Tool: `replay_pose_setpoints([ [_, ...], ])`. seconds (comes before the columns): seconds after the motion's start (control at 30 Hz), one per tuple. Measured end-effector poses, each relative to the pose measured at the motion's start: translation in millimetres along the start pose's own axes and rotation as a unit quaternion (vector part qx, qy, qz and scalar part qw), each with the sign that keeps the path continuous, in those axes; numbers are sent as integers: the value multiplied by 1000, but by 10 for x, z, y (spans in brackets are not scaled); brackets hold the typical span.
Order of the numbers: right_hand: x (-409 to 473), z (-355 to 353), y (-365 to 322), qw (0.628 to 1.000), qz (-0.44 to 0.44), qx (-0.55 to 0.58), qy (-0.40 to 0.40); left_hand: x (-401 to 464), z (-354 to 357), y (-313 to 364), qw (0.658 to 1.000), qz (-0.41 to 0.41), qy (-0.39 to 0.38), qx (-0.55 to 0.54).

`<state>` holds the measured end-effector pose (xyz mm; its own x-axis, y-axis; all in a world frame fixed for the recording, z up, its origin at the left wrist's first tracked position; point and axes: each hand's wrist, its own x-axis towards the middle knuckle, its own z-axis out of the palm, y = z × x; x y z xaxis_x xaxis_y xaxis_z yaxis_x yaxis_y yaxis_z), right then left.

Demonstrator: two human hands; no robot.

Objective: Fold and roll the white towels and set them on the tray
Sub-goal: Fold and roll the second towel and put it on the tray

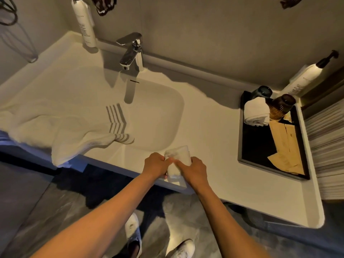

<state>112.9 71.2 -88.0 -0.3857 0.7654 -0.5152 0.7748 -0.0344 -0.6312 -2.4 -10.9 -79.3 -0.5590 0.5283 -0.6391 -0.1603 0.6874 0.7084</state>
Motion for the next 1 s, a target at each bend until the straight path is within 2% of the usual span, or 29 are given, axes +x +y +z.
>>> replay_pose_setpoints([
  [0.1,53,-3,-49,999,33,27,5,-27,0,22,1000,-12,-17,-17],
  [0.2,-37,-134,-194,988,23,154,3,-84,-105,134,989,-51,-63,-127],
  [0.23,-81,-199,-254,983,4,184,3,-101,-161,196,975,-52,-108,-186],
  [0.3,-189,-374,-405,975,-36,220,6,-202,-273,405,919,-54,-207,-331],
  [0.33,-233,-478,-487,970,-55,238,6,-273,-324,541,898,-47,-239,-366],
  [0.37,-269,-580,-566,965,-73,252,6,-342,-363,693,897,-24,-259,-359],
  [0.4,-313,-687,-644,962,-92,256,14,-418,-380,848,912,10,-260,-317],
  [0.47,-371,-901,-751,962,-118,242,42,-498,-364,1118,959,120,-193,-167],
  [0.5,-376,-983,-768,960,-124,245,50,-509,-347,1220,966,173,-157,-107],
  [0.57,-395,-1136,-714,951,-122,277,62,-504,-259,1361,960,248,-124,-37],
  [0.67,-457,-1220,-557,945,-111,305,42,-454,-134,1359,941,317,-90,70],
  [0.73,-521,-1304,-312,950,-99,294,39,-447,42,1324,906,363,-112,186],
  [0.83,-630,-1525,-72,973,-105,205,28,-453,290,1339,842,388,-234,291],
  [0.87,-617,-1620,0,976,-107,188,22,-453,386,1367,831,382,-260,309],
  [0.93,-567,-1813,172,977,-96,186,40,-432,621,1442,831,377,-268,309],
  [1.0,-424,-2035,389,971,-85,212,66,-365,947,1505,859,359,-241,274],
])
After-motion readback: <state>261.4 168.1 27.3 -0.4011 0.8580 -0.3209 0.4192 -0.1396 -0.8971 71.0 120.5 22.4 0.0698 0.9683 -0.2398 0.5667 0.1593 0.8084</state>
